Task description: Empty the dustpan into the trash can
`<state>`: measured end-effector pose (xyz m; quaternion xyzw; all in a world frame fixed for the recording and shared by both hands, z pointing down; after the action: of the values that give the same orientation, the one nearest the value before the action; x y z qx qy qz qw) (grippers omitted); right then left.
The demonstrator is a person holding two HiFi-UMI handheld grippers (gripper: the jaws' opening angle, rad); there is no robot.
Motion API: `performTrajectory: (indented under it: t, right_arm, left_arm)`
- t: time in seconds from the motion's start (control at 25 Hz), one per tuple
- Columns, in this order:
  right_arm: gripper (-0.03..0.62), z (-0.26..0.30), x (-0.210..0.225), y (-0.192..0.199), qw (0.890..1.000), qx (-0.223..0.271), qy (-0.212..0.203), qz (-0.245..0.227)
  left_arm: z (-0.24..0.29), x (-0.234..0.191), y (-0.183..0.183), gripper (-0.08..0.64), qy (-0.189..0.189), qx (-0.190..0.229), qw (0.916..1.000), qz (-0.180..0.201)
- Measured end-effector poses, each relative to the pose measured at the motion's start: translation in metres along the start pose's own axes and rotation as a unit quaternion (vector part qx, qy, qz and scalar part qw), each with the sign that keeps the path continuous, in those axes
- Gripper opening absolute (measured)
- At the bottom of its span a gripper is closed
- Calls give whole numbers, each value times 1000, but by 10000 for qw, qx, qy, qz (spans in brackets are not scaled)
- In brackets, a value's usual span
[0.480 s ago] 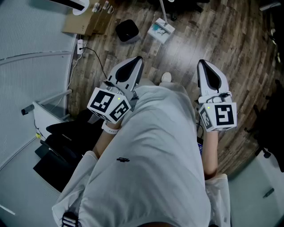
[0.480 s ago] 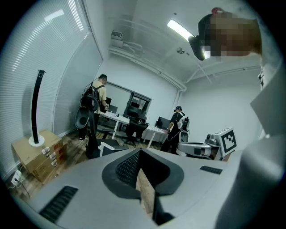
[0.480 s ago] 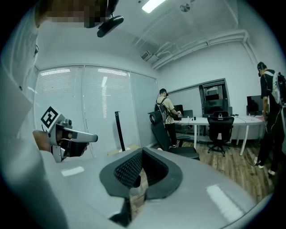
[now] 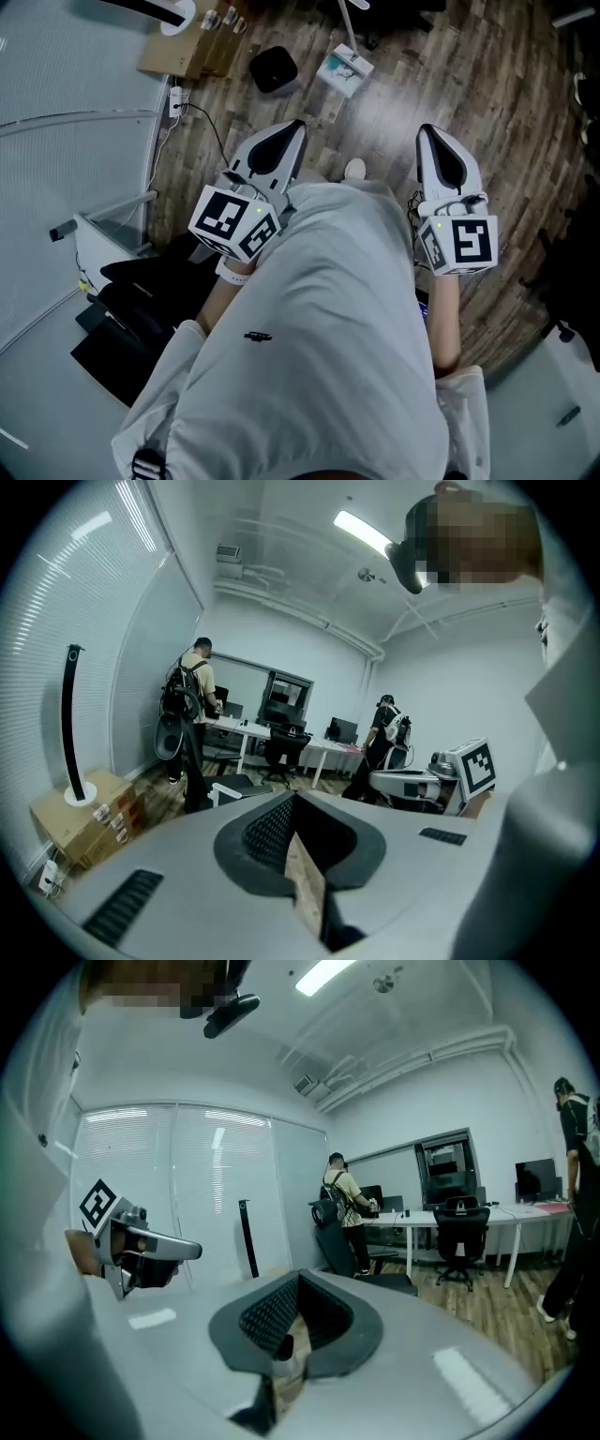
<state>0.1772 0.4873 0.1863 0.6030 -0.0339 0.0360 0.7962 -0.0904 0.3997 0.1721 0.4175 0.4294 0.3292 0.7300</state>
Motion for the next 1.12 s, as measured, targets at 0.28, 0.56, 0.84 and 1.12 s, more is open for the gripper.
performTrajectory:
  t: [0.28, 0.56, 0.84, 1.12]
  right_arm:
    - [12, 5, 4, 2, 9999, -55, -103, -56]
    - [12, 16, 2, 3, 9999, -154, -59, 20]
    - [12, 50, -3, 9, 9991, -369, -70, 206]
    - [12, 111, -8, -2, 9983, -529, -3, 228]
  left_arm:
    - [3, 1, -4, 8, -163, -6, 9999, 36]
    - [1, -8, -9, 8, -197, -114, 9997, 47]
    - [7, -45, -13, 8, -350, -117, 9993, -117]
    - [25, -106, -33, 8, -405, -76, 9987, -308]
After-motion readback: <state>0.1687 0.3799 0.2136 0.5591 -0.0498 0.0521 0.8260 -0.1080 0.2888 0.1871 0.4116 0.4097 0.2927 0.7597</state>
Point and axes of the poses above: the fingertips, and each gripper's own axes: z forward along the fingers, x to its right, y out of its underside, the point moved 10 cm from there along -z, backward along the fingers, and after that the axes turned 13 degrees about y, right-handed, at the moved point
